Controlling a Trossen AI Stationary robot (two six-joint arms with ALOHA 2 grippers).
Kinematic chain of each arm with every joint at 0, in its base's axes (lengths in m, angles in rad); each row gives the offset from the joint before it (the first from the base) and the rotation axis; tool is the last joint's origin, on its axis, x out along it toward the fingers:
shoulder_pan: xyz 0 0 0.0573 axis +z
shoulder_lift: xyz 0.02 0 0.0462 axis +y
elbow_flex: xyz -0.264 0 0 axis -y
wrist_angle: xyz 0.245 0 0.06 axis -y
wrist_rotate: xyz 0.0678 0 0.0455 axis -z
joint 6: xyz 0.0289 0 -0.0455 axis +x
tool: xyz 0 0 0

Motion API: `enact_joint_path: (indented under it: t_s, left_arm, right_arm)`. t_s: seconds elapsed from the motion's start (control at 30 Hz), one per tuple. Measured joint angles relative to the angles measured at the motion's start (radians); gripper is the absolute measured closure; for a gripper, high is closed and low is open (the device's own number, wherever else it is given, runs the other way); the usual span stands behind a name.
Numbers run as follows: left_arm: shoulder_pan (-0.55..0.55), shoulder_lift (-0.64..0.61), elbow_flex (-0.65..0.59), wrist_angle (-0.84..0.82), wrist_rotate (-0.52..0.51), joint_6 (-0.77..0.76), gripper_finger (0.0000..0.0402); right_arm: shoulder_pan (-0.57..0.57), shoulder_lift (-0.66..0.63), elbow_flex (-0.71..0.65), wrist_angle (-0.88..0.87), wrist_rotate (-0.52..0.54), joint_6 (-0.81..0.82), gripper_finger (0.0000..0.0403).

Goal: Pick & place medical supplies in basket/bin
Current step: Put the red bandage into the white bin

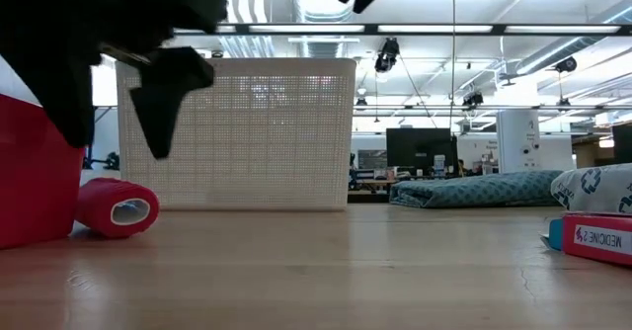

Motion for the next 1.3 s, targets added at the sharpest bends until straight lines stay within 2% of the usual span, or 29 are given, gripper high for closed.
enact_joint_path:
  t_s: [0.1, 0.27, 0.37, 0.47, 0.6, 0.77, 0.9, 1.0, 1.13, 1.2, 1.3]
  left_arm:
    - [0.021, 0.109, 0.1, -0.082, 0.004, 0.054, 0.0082]
    - [0.028, 0.279, 0.227, -0.234, 0.007, 0.054, 0.0082]
    - [0.028, 0.331, 0.258, -0.262, 0.032, 0.069, 0.0085]
    - [0.028, 0.347, 0.277, -0.276, 0.039, 0.083, 0.0105]
    - [0.036, 0.342, 0.289, -0.281, 0.041, 0.085, 0.0169]
    - [0.061, 0.342, 0.315, -0.364, 0.025, 0.121, 0.028]
    - [0.078, 0.333, 0.431, -0.469, 0.011, 0.12, 0.0353]
    - [0.081, 0.302, 0.596, -0.508, -0.031, 0.101, 0.0374]
    - [0.082, 0.245, 0.828, -0.521, -0.137, 0.04, 0.0367]
    - [0.09, 0.213, 0.923, -0.526, -0.24, 0.035, 0.0362]
    - [0.124, 0.158, 1.038, -0.554, -0.476, 0.038, 0.0362]
  right_arm:
    - [0.036, 0.0, -0.046, 0.003, 0.008, 0.065, 0.0067]
    - [0.107, -0.013, -0.13, 0.002, 0.03, 0.177, 0.0068]
    - [0.154, -0.037, -0.186, 0.001, 0.06, 0.255, 0.0071]
    - [0.199, -0.078, -0.244, -0.005, 0.09, 0.345, 0.0075]
    - [0.263, -0.144, -0.321, -0.052, 0.122, 0.5, 0.0076]
    - [0.332, -0.246, -0.43, -0.087, 0.17, 0.702, 0.0076]
    - [0.384, -0.328, -0.512, -0.091, 0.227, 0.838, 0.0076]
    - [0.414, -0.376, -0.554, -0.091, 0.276, 0.893, 0.0076]
    - [0.422, -0.401, -0.565, -0.09, 0.29, 0.902, 0.0076]
    - [0.422, -0.4, -0.565, -0.09, 0.29, 0.897, 0.0076]
    - [0.424, -0.398, -0.565, -0.09, 0.288, 0.889, 0.0077]
